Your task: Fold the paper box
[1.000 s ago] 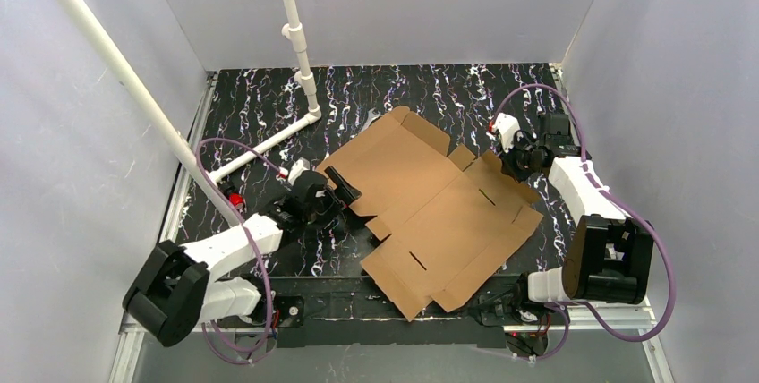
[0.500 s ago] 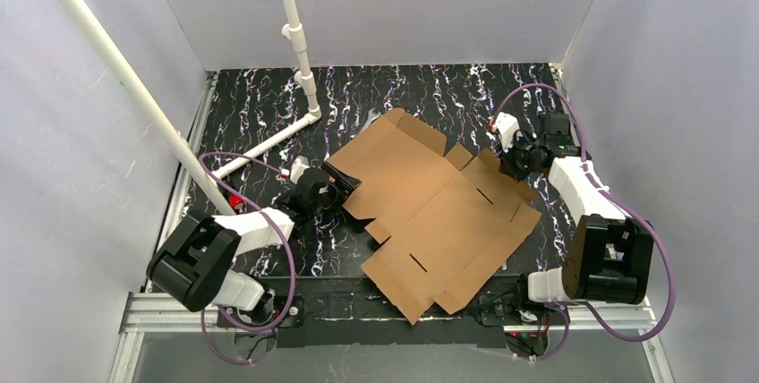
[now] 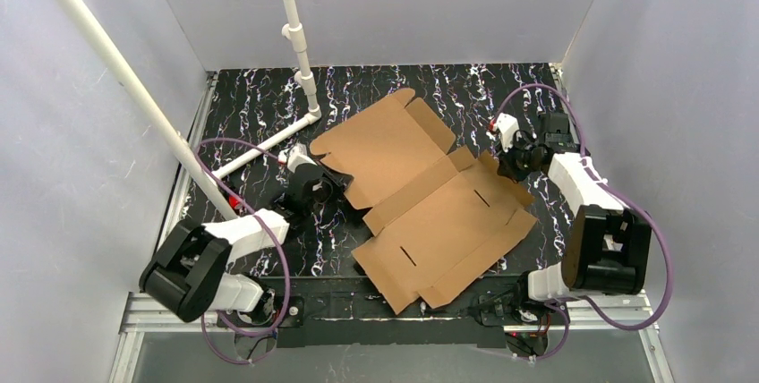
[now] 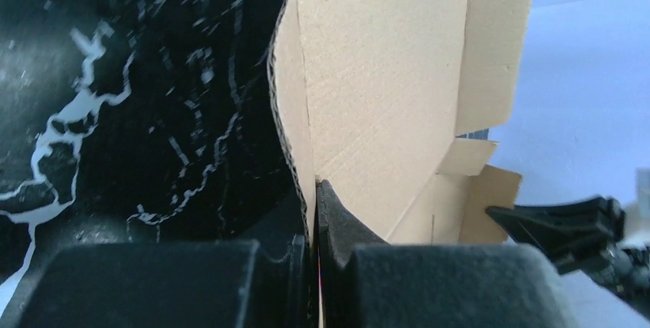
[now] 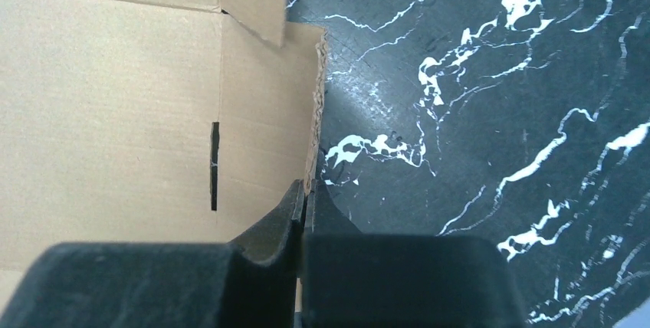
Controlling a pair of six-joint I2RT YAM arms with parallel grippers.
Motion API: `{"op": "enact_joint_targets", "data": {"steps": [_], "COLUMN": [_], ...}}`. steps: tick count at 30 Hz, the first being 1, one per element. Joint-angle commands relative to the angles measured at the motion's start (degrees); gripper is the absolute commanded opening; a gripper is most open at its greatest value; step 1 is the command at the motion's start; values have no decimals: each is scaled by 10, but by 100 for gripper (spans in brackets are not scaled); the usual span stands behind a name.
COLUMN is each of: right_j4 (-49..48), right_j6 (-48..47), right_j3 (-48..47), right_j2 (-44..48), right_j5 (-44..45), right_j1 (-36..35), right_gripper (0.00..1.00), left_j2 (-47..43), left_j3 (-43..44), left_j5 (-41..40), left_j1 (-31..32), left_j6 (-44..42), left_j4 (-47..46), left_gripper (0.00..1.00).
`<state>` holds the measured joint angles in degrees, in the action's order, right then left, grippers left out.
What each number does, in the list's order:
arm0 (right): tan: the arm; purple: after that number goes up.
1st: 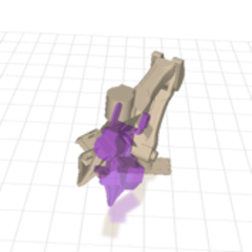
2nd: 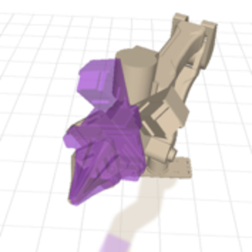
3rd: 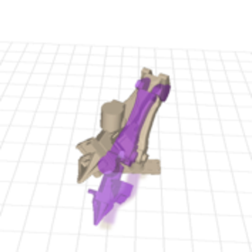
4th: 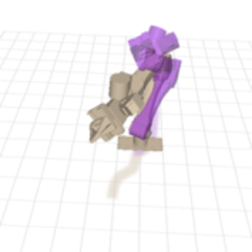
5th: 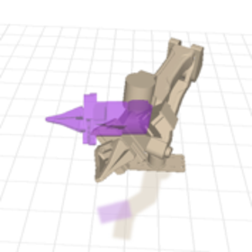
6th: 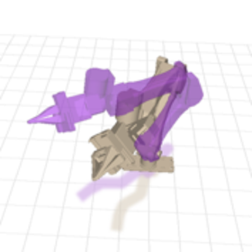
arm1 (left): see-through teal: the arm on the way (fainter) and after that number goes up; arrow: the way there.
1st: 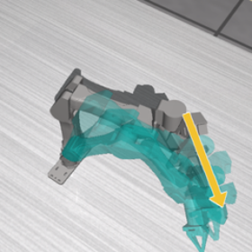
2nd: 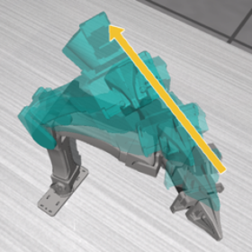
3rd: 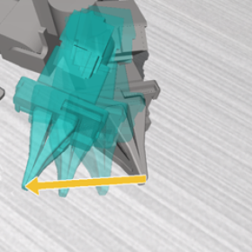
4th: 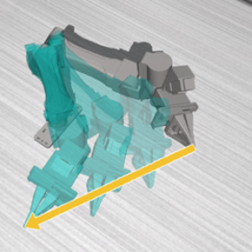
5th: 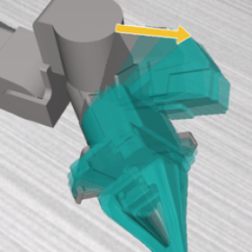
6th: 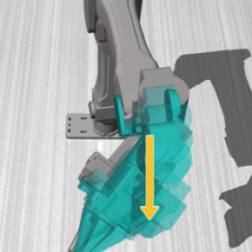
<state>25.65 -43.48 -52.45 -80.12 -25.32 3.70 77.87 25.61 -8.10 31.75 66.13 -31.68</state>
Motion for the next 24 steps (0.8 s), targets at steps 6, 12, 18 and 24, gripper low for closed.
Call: {"op": "enact_joint_targets", "data": {"steps": [6,12,18,24], "right_j4": [46,49,36,-43], "right_j6": [61,113,125,174], "right_j3": [-138,-233,-261,-202], "right_j2": [-119,-190,-225,-206], "right_j5": [-129,-188,-208,-224], "right_j1": [-2,-8,-19,-36], "right_gripper": [1,1,1,1], "left_j2": [-142,-181,-206,-210], "left_j3": [38,64,67,74], "left_j5": [11,-4,-20,-14], "left_j1": [21,53,64,75], "left_j6": [-345,-525,-605,-642], "left_j4": [-21,-19,-17,-11], "left_gripper": [0,0,0,0]}}
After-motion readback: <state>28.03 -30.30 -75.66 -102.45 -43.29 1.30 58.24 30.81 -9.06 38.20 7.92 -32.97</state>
